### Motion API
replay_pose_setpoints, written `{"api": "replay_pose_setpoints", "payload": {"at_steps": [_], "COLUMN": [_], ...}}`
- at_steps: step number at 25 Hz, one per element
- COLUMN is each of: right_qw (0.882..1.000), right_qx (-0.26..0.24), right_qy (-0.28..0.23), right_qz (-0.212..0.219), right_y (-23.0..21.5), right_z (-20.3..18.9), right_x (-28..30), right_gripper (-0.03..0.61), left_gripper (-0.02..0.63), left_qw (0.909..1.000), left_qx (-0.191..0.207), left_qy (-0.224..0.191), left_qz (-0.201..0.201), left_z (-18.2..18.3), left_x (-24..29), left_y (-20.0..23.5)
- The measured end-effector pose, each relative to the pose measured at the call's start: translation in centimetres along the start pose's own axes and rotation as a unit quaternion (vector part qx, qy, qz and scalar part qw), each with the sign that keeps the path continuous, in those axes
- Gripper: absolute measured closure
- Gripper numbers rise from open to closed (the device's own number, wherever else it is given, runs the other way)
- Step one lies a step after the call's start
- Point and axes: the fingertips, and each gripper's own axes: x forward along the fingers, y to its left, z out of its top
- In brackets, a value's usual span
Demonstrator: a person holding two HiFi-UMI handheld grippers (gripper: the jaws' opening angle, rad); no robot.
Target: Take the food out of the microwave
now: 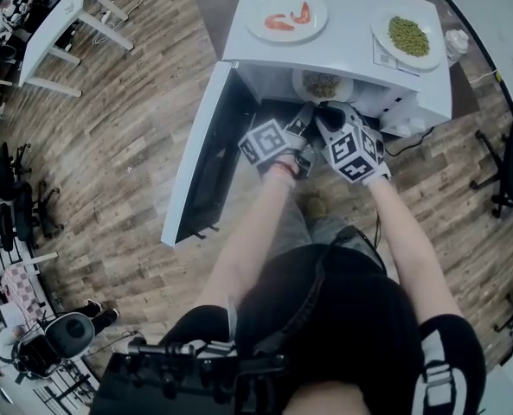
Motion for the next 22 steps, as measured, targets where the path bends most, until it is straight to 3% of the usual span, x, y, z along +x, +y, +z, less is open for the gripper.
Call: {"api": "replay_pose_setpoints", "payload": {"at_steps": [6,12,17,22], "right_qw": [1.000,0.991,0.975,0.945], "right_qx": [0.022,0.118,0.210,0.323], "right_qy": [-0.008,-0.026,-0.023,-0.017], "right_qz": [-0.004,-0.053,-0.070,-0.045], "right_y": [-0.2,-1.0,-1.3,-0.5], "right_z": [-0.4,-1.4,-2.6,-3.4], "right_x": [-0.2,-2.3,-2.8,-2.6], "right_gripper": [0.489,0.489,0.489,0.489], "left_gripper": [0.580,0.584,0.589,0.591], "left_qw": [0.9999,1.0000,0.9997,0.9994], "left_qx": [0.004,-0.002,-0.019,-0.026], "left_qy": [0.012,0.000,-0.012,-0.017], "left_qz": [0.002,-0.002,-0.010,-0.012], "left_z": [-0.3,-0.2,0.0,-0.4], "left_x": [0.2,-0.4,-0.9,-1.4], "left_y": [-0.4,-0.7,-0.8,-0.9]}}
